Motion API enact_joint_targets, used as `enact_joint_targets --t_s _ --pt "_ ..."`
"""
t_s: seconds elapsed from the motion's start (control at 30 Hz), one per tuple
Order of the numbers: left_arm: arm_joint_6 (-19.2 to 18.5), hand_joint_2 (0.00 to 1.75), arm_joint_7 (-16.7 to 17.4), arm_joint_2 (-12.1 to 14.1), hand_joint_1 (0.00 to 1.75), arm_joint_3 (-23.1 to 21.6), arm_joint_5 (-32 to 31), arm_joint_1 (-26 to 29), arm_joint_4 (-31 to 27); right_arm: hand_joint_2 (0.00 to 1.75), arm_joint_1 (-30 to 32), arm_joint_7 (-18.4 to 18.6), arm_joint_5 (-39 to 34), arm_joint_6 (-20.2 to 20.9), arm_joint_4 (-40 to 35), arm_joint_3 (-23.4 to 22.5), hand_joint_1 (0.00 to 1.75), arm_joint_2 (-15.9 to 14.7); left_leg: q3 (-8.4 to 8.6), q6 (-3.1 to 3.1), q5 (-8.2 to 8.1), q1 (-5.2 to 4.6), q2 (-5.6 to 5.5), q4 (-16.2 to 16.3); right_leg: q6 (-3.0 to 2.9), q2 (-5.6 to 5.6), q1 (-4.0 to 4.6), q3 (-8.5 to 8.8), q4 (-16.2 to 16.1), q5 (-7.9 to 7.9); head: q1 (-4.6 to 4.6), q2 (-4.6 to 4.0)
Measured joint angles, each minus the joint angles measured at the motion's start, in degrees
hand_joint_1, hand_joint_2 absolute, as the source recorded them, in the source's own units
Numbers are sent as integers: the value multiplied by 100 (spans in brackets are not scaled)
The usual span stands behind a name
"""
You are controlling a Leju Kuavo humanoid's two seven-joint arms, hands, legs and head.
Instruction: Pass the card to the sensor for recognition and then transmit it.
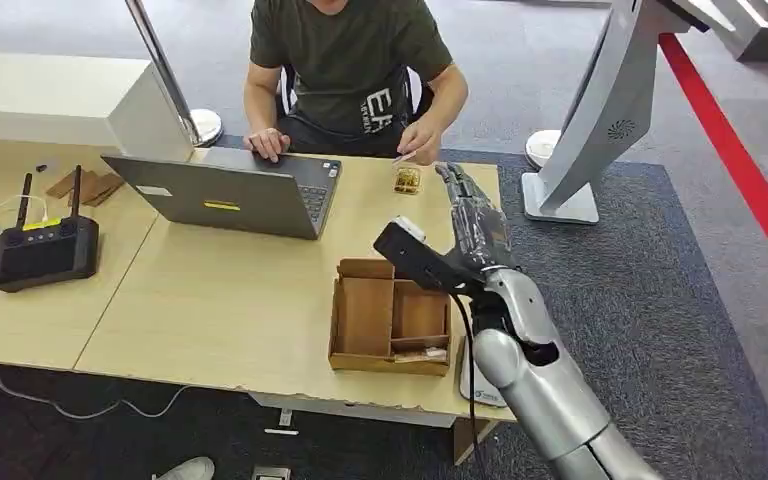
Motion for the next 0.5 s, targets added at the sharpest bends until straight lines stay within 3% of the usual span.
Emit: enact_joint_targets --t_s 0.23,0.5 --pt "149 175 -131 11 0 4 76 119 0 175 808 166 660 214 -1508 -107 0 -476 1 0 -2 0 0 0 1 0 0 2 -6 -1 0 0" --pt "286 175 -312 48 0 46 190 270 0 175 2015 -116 1250 345 -2859 -120 0 -1012 -1 -1 -11 0 1 0 0 1 0 2 -7 -5 -2 0"
